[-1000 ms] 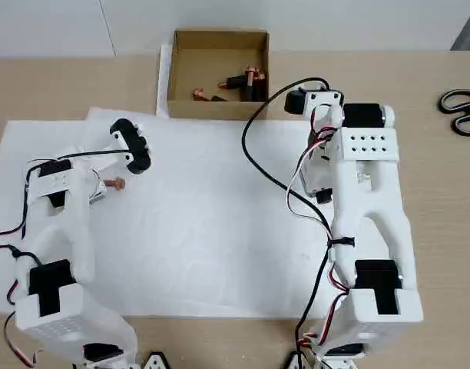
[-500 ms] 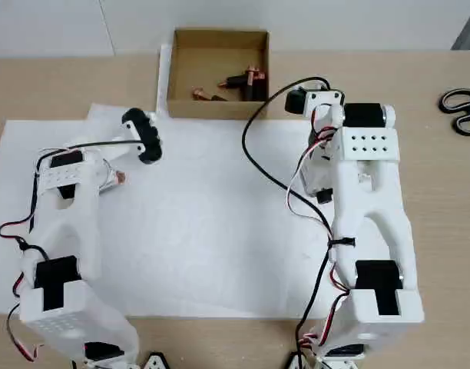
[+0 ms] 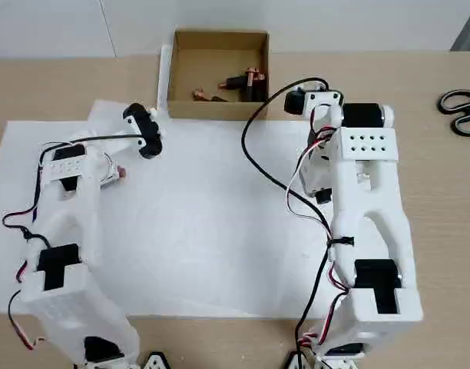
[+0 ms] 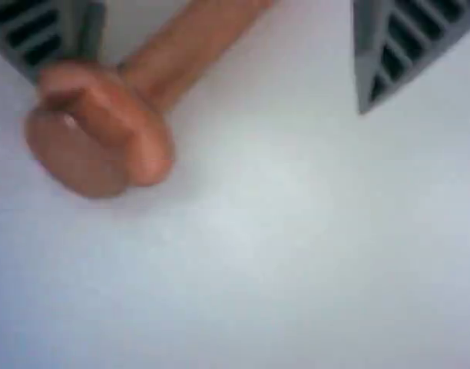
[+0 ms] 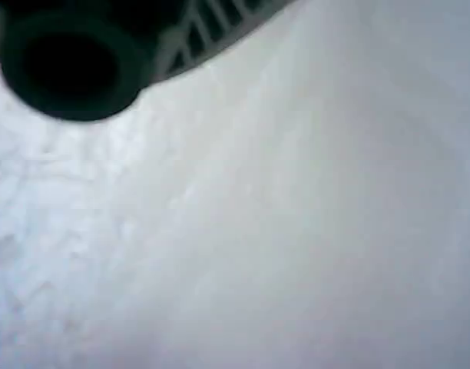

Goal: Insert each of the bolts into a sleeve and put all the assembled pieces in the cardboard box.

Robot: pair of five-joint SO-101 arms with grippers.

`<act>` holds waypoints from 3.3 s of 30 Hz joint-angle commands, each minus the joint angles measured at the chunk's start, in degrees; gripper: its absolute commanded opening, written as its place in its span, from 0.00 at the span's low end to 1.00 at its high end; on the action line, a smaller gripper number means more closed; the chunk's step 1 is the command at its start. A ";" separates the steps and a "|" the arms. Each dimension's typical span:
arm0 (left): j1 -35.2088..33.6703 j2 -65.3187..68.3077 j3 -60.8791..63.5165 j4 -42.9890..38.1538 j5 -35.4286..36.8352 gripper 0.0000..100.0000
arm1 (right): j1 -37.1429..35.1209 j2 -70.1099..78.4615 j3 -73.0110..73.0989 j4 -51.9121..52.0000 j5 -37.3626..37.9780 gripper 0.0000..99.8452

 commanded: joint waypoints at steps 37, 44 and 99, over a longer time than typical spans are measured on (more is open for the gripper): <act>14.15 -30.59 -0.75 38.95 37.80 0.01 | 0.13 -3.74 -0.44 0.13 0.18 0.00; 15.12 -42.90 -0.75 38.95 53.71 0.01 | -0.75 -3.91 -0.70 0.13 0.53 0.00; 25.85 -58.73 6.90 22.24 85.45 0.01 | -12.62 -69.67 85.80 -86.02 -10.11 0.01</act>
